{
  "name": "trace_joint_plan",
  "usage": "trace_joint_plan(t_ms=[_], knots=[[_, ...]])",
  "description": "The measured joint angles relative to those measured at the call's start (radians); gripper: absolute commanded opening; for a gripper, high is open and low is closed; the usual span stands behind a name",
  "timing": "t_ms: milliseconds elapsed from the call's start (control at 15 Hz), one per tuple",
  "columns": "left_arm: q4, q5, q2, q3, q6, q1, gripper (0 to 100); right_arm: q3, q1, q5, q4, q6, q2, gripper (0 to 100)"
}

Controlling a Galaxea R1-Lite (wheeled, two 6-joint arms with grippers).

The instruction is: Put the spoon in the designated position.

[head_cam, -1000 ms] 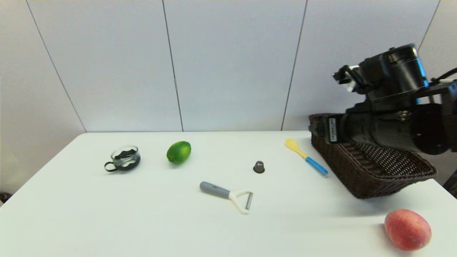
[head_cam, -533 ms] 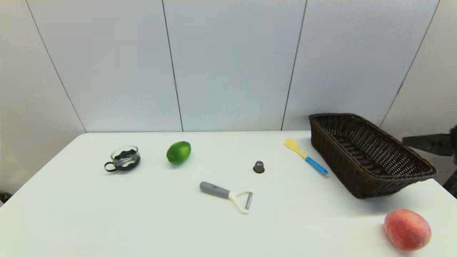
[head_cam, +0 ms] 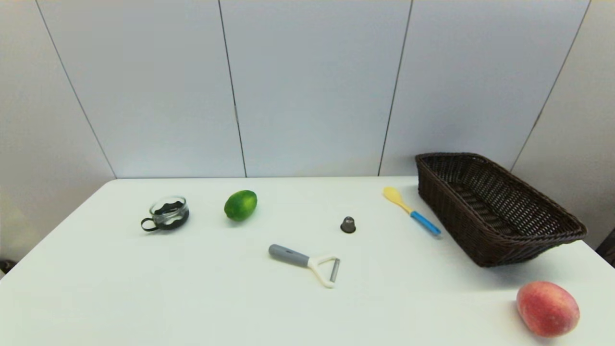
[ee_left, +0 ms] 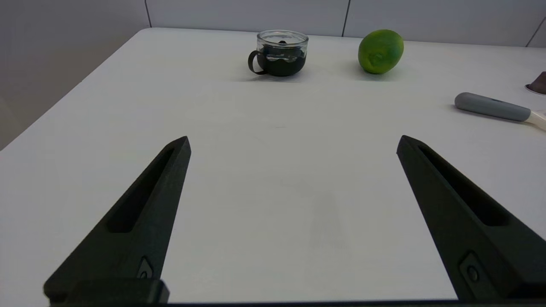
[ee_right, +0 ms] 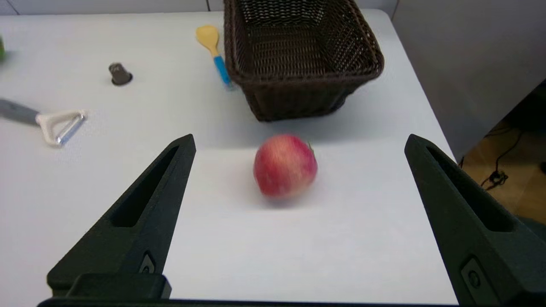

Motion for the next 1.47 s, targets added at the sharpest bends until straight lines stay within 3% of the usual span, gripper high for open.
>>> trace_joint_plan(t_ms=[467, 667, 800, 933, 1000, 1467], knots=[[-0.001, 0.000, 0.000, 0.000, 0.000, 0.000, 100, 0.389, -0.064, 0.011, -0.172, -0.051, -0.383, 100], [0.000, 0.000, 0.000, 0.000, 0.000, 0.000, 100, 0.524, -0.070, -0.007, -0.239, -0.024, -0.451, 100], [0.000, 0.000, 0.000, 0.000, 0.000, 0.000, 100, 0.596, -0.071, 0.010, -0.339, 0.006, -0.467, 100], [0.000, 0.000, 0.000, 0.000, 0.000, 0.000, 100, 0.658, -0.071, 0.066, -0.447, 0.034, -0.475, 100], [0.000, 0.000, 0.000, 0.000, 0.000, 0.000, 100, 0.670, -0.071, 0.070, -0.475, 0.035, -0.476, 100], [0.000, 0.000, 0.000, 0.000, 0.000, 0.000, 100, 0.697, -0.070, 0.071, -0.520, 0.035, -0.476, 100]])
